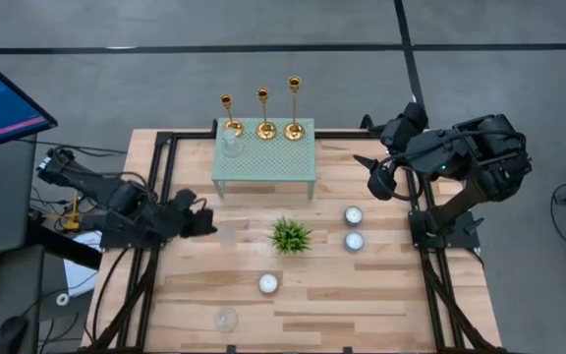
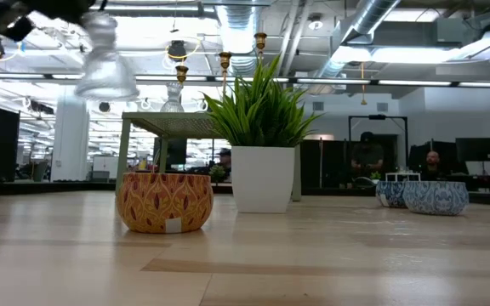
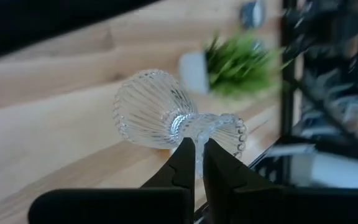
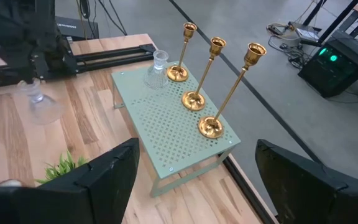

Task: Pick & Place candle stick holders
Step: Put the left glass candle holder on the shelf aligned with the other glass candle holder

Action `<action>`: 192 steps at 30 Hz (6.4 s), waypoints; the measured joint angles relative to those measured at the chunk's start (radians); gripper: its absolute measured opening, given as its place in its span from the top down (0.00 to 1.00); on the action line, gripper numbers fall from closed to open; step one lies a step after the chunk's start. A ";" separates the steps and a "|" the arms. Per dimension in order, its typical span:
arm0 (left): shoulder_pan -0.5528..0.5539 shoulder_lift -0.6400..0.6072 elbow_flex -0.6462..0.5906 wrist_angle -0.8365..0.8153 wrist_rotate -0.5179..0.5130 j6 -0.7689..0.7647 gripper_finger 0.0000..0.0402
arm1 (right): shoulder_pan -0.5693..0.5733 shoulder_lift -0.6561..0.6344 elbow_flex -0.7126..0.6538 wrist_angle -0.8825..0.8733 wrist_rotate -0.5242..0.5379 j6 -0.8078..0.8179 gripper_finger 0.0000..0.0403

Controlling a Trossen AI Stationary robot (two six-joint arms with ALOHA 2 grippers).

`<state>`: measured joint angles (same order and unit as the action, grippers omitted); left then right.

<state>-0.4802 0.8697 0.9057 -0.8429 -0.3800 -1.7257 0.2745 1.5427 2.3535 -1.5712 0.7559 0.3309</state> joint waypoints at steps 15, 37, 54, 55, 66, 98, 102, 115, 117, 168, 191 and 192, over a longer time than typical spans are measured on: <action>0.266 0.181 0.262 0.001 -0.046 0.147 0.97 | -0.039 0.000 0.000 0.000 0.000 -0.130 0.23; 0.517 0.389 0.376 0.095 -0.165 0.089 0.98 | -0.076 0.000 0.000 0.000 0.000 -0.261 0.23; 0.610 0.454 0.377 0.152 -0.165 0.070 0.98 | -0.075 0.000 0.000 0.000 0.000 -0.279 0.23; 0.611 0.458 0.377 0.152 -0.163 0.069 0.98 | -0.075 0.000 0.000 0.000 0.000 -0.279 0.23; 0.675 0.483 0.377 0.157 -0.158 0.068 0.97 | -0.075 0.000 0.000 0.000 0.000 -0.282 0.23; 0.712 0.524 0.375 0.234 -0.121 0.073 0.97 | -0.075 0.000 0.000 0.000 0.000 -0.281 0.23; 0.712 0.524 0.375 0.235 -0.126 0.074 0.96 | -0.075 0.000 0.000 0.000 0.000 -0.282 0.23; 0.712 0.524 0.375 0.241 -0.130 0.084 0.95 | -0.073 0.000 0.000 0.000 0.000 -0.280 0.23; 0.712 0.524 0.375 0.242 -0.141 0.086 0.95 | -0.073 0.000 0.000 0.000 0.000 -0.279 0.23; 0.712 0.542 0.377 0.254 -0.141 0.123 0.95 | -0.074 0.000 0.000 0.000 -0.001 -0.278 0.23; 0.711 0.529 0.375 0.262 -0.140 0.201 0.76 | -0.073 0.000 0.000 0.000 -0.001 -0.278 0.23; 0.711 0.528 0.375 0.263 -0.143 0.207 0.75 | -0.073 0.000 0.000 0.001 -0.001 -0.278 0.23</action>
<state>0.2313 1.3975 1.2812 -0.5800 -0.5227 -1.5185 0.2012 1.5429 2.3535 -1.5707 0.7551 0.0528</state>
